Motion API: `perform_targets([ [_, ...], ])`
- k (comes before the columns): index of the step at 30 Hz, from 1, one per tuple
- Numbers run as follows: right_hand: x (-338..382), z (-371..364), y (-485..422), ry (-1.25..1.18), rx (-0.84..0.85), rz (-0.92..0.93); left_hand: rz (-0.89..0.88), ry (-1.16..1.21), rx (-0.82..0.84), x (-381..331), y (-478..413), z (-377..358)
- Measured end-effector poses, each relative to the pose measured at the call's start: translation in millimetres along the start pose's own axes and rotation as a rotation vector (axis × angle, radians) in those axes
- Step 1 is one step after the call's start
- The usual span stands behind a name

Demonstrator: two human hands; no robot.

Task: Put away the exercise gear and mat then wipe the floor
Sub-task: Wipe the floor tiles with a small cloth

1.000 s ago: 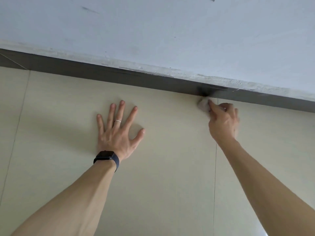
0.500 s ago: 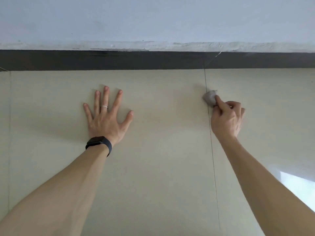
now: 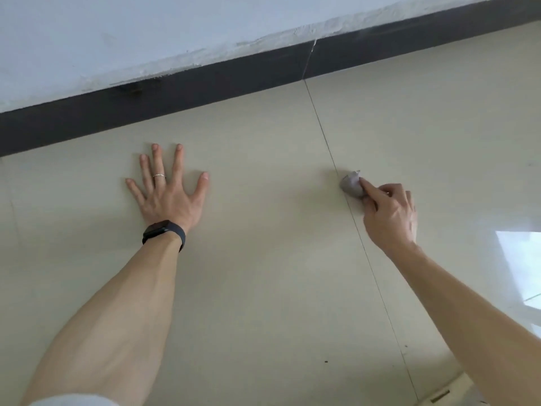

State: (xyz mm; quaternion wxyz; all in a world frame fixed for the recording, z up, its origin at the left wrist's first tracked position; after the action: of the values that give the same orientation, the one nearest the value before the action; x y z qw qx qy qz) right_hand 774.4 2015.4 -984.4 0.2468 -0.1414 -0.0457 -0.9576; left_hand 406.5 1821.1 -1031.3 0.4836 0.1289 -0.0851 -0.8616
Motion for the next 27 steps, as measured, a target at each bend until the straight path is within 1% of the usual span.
perform_targets([
  [1, -6, 2, 6, 0.003, -0.011, -0.063, -0.006, -0.004, 0.004, 0, 0, 0],
  [2, -4, 3, 19, 0.020, -0.007, -0.055, -0.013, -0.008, 0.019, -2, -1, 1],
  [3, 4, 0, 41, 0.028, 0.001, 0.007, -0.015, -0.018, 0.053, -4, -4, 2],
  [5, 28, -13, 107, -0.013, 0.079, 0.215, -0.014, -0.069, 0.118, -4, -5, 5],
  [6, 40, -20, 146, -0.044, 0.147, 0.326, -0.034, -0.084, 0.092, -4, 1, 9],
  [8, 56, -26, 213, -0.084, 0.274, 0.528, -0.140, -0.044, -0.034, -13, 31, 13],
  [9, 58, -26, 234, -0.081, 0.321, 0.617, -0.193, -0.015, -0.065, -20, 58, 10],
  [10, 56, -26, 243, -0.071, 0.362, 0.678, -0.257, -0.004, -0.061, -28, 91, 0],
  [11, 50, -23, 238, -0.068, 0.358, 0.689, -0.342, -0.013, -0.033, -36, 126, -14],
  [12, 40, -18, 222, -0.064, 0.314, 0.624, -0.426, -0.034, -0.016, -42, 157, -28],
  [14, 6, -3, 176, -0.026, 0.161, 0.341, -0.526, -0.074, 0.006, -45, 185, -49],
  [16, -41, 17, 133, 0.075, 0.043, 0.054, -0.513, -0.074, 0.029, -41, 180, -56],
  [18, -87, 37, 114, 0.123, 0.018, -0.134, -0.515, -0.072, 0.022, -42, 177, -58],
  [20, -110, 42, 129, 0.107, 0.023, -0.291, -0.513, -0.077, 0.025, -41, 180, -57],
  [23, -95, 30, 200, 0.041, -0.048, -0.495, -0.496, -0.070, 0.029, -41, 179, -56],
  [24, -76, 23, 230, 0.016, -0.062, -0.510, -0.494, -0.063, 0.038, -41, 179, -56],
  [25, -52, 14, 257, -0.018, -0.056, -0.456, -0.496, -0.057, 0.040, -40, 179, -56],
  [26, -27, 6, 280, -0.042, -0.026, -0.354, -0.501, -0.060, 0.037, -40, 179, -56],
  [27, 0, -1, 299, -0.063, 0.028, -0.212, -0.505, -0.064, 0.043, -41, 180, -56],
])
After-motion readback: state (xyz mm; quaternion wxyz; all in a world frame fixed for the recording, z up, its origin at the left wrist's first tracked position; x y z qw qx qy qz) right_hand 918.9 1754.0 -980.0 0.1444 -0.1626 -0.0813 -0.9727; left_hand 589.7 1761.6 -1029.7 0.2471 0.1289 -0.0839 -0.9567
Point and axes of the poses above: each hand's wrist, its own y-axis away from the middle knuckle, its own z-axis out of the back of the hand, x = y × z, the point moved 5 cm from there along -y, towards the middle knuckle, and after that the axes turned 7 degrees about z, right-handed, at the moved point
